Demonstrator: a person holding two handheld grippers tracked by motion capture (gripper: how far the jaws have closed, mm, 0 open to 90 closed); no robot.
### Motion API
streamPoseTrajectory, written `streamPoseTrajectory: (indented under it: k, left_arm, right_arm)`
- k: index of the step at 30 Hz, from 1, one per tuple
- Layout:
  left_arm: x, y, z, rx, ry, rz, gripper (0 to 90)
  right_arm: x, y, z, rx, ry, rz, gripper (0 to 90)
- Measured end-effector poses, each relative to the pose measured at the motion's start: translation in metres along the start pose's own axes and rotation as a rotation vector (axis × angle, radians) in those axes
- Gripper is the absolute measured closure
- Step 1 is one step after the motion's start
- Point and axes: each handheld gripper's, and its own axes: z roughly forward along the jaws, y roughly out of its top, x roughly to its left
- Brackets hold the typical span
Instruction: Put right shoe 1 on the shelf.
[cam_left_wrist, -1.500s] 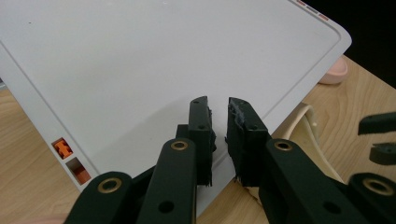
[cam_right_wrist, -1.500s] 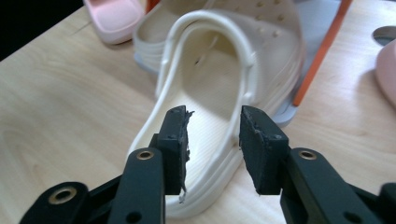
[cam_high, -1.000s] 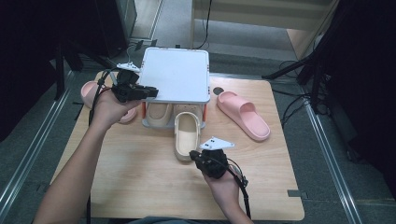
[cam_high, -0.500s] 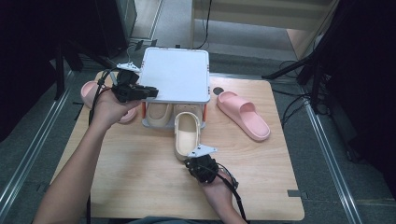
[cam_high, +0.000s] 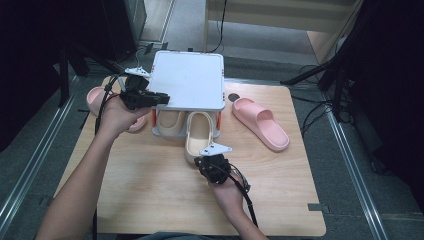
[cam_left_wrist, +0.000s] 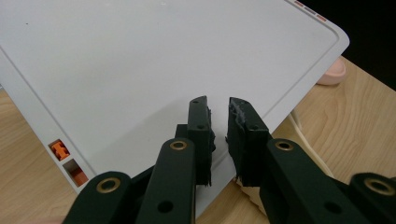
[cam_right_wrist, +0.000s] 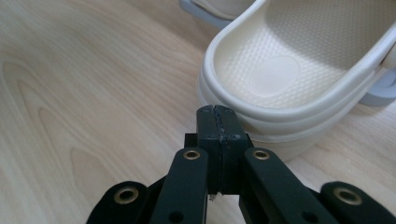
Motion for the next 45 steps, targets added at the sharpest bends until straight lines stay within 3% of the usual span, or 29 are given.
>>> streamPoseTrajectory:
  k: [7,12,14,22,28,30,33,38,41,45]
  left_arm:
    - [0.001,0.000,0.000,-0.001,-0.003,-0.004,79.5]
    - [0.002,0.000,0.000,-0.002,-0.004,-0.003,80.1]
    - [0.001,0.000,0.000,-0.002,0.001,0.000,80.2]
    - [0.002,-0.001,0.000,-0.007,0.000,-0.001,80.8]
    - [0.003,-0.001,0.000,-0.005,-0.003,-0.004,80.9]
    - [0.002,-0.001,0.000,-0.006,-0.001,-0.002,80.9]
    - [0.002,-0.001,0.000,-0.005,-0.001,-0.002,81.0]
    - [0.002,-0.001,0.000,-0.005,0.000,-0.001,80.9]
    - [0.002,-0.001,0.000,-0.006,-0.002,-0.004,81.0]
    - [0.003,-0.001,0.000,-0.005,-0.002,-0.005,81.1]
  right_arm:
    - [-0.007,0.011,0.012,0.004,-0.027,-0.017,90.0]
    - [-0.022,0.019,0.017,0.001,-0.043,0.027,90.0]
    - [-0.027,0.022,0.019,0.000,-0.008,0.039,90.0]
    - [-0.020,0.035,0.029,0.006,-0.033,-0.008,90.0]
    - [-0.023,0.032,0.029,0.000,-0.056,-0.005,90.0]
    - [-0.028,0.032,0.025,-0.002,-0.054,0.035,88.5]
    - [-0.031,0.031,0.017,-0.042,-0.072,0.056,87.1]
    - [-0.037,0.030,0.013,-0.058,-0.095,0.082,82.5]
    - [-0.037,0.028,0.012,-0.063,-0.058,0.101,85.1]
    - [-0.029,0.022,0.021,-0.017,-0.048,0.067,89.0]
